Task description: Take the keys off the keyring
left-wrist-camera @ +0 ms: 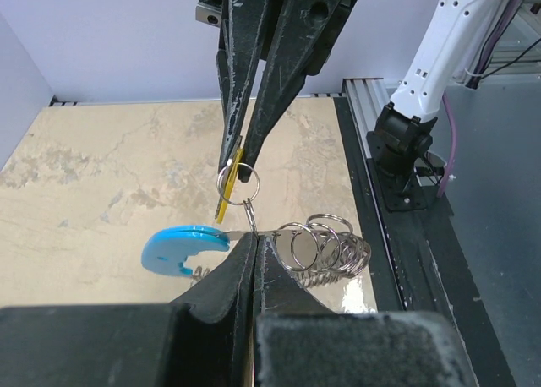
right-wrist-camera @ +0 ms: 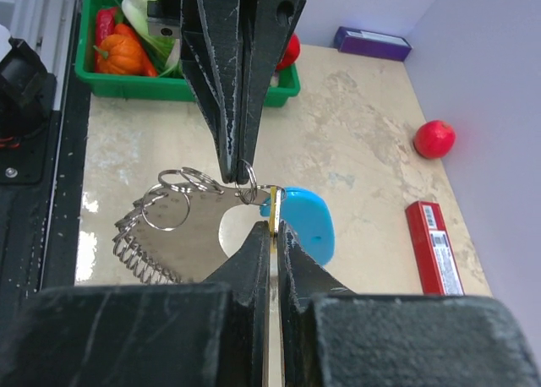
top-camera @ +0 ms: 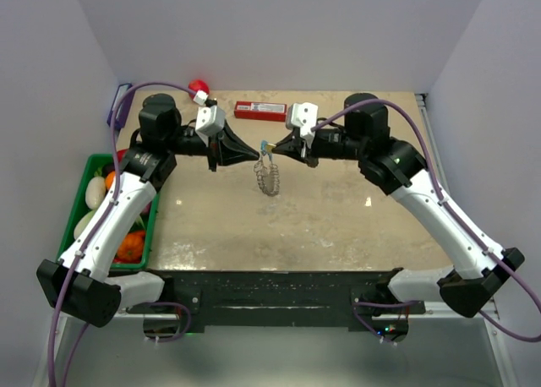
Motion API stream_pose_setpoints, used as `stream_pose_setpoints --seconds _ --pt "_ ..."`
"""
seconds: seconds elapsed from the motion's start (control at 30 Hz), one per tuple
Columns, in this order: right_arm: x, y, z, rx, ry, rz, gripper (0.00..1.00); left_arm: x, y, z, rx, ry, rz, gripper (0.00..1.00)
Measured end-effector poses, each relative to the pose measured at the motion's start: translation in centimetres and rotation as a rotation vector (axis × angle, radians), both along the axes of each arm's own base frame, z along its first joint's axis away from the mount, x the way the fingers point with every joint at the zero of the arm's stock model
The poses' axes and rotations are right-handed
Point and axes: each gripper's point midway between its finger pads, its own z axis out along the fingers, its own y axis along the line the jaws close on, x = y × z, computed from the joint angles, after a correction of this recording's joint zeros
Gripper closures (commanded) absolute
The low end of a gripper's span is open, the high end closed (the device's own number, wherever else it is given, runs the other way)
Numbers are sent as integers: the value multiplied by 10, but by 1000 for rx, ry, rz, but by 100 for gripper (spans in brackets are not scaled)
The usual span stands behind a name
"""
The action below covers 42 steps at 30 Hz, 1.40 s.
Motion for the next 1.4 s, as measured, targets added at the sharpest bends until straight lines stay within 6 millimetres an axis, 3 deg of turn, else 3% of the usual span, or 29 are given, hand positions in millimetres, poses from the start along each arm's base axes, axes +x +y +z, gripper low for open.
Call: stream_pose_setpoints --seconds 0.27,0.67,1.2,1.4 --pt "-3 6 8 -20 -33 -7 100 0 0 0 -1 -3 -1 100" --pt "0 19 2 -65 -75 -17 100 0 0 -1 1 3 0 100" --pt "-3 23 8 -90 -92 -10 100 1 1 -2 2 5 3 100" --pt "1 29 0 -119 -112 2 100 3 3 -5 5 16 11 100"
